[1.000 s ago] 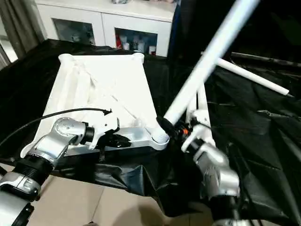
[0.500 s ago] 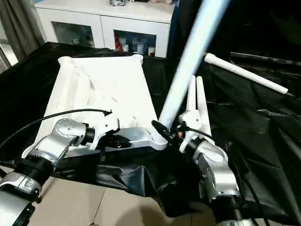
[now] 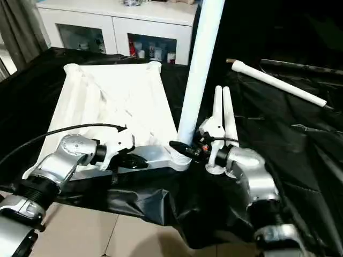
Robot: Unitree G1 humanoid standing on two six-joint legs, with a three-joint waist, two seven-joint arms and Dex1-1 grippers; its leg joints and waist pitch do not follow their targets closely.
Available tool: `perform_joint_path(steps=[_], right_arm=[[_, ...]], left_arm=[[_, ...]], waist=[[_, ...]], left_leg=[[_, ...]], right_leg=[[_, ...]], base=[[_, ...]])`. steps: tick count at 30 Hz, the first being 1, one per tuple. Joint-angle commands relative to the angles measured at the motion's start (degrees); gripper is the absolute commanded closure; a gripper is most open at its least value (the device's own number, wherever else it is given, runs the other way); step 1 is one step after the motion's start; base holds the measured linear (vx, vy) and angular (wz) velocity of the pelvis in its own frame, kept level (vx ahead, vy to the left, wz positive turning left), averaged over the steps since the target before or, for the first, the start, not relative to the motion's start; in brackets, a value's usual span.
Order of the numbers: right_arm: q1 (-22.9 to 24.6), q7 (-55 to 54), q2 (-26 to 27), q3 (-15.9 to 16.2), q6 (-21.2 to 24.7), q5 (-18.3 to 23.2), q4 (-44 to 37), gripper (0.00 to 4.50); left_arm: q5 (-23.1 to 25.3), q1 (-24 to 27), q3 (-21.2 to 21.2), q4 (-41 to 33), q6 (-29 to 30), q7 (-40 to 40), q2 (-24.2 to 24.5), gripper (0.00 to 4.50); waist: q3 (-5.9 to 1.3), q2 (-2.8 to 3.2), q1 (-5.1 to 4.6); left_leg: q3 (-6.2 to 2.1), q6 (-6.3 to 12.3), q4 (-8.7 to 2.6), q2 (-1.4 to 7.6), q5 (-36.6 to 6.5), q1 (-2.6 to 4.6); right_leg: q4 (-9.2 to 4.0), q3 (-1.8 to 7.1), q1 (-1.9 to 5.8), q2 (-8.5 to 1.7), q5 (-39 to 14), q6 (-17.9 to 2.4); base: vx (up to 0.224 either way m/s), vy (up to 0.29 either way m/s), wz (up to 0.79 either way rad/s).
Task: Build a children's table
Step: Insert table leg to table base
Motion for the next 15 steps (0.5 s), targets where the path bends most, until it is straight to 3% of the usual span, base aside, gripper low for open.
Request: perform_joint_path(steps=[1, 3, 5, 8, 13, 15], right_arm=[[2.3, 2.3, -1.5, 3.4, 1.7, -3.2, 6.3, 2.62], [1.3, 4.4, -2.3, 3.9, 0.5, -3.7, 8.1, 2.62], [1.1, 5.1, -2.6, 4.0, 0.3, -3.8, 8.5, 2.62], [0.4, 6.7, -3.2, 4.5, -0.7, -4.5, 9.8, 2.62], [-1.1, 8.5, -3.5, 5.0, -2.7, -5.2, 12.7, 2.62], [-2.0, 9.0, -3.3, 5.0, -3.4, -5.4, 14.2, 2.62]], left_arm=[[-0.7, -1.8, 0.5, -2.9, -1.4, -1.2, 1.4, 4.50], [-1.6, -1.0, 0.4, -4.6, -1.7, -3.7, 2.2, 4.50], [-1.9, -0.7, 0.3, -5.2, -1.6, -4.4, 2.4, 4.50], [-2.5, 0.1, -0.1, -6.8, -1.5, -7.2, 3.4, 4.50], [-2.3, 0.9, -0.7, -7.8, -2.2, -9.5, 4.8, 4.50], [-2.7, 1.0, -0.5, -8.2, -2.0, -9.9, 5.1, 4.50]], waist=[[-2.32, 0.10, 0.13], [-1.77, 0.34, -0.07], [-1.75, 0.19, -0.11], [-1.31, 0.20, -0.15], [-1.42, 0.08, -0.28], [-1.35, 0.02, -0.32]], left_leg=[[-0.40, 4.08, -4.56, 1.34, -12.5, -0.52], [-0.46, 4.08, -4.74, 1.35, -13.7, -0.50], [-0.50, 4.07, -4.77, 1.43, -14.1, -0.40], [-0.48, 4.29, -5.00, 1.56, -12.9, -0.47], [-0.32, 4.77, -5.13, 1.89, -10.4, -0.55], [-0.28, 4.71, -5.18, 1.90, -10.8, -0.47]], right_leg=[[-5.57, 3.09, 2.52, -4.94, -27.5, -5.7], [-5.80, 3.06, 2.29, -4.85, -29.0, -5.7], [-5.86, 3.12, 2.38, -4.92, -29.6, -5.6], [-5.75, 3.21, 2.33, -4.82, -27.4, -6.5], [-4.84, 3.35, 2.72, -4.76, -20.1, -9.6], [-4.88, 3.36, 2.72, -4.80, -20.5, -10.0]], base=[[0.000, 0.000, 0.00], [0.000, 0.000, 0.00], [0.000, 0.000, 0.00], [0.000, 0.000, 0.00], [0.000, 0.000, 0.00], [0.000, 0.000, 0.00]])
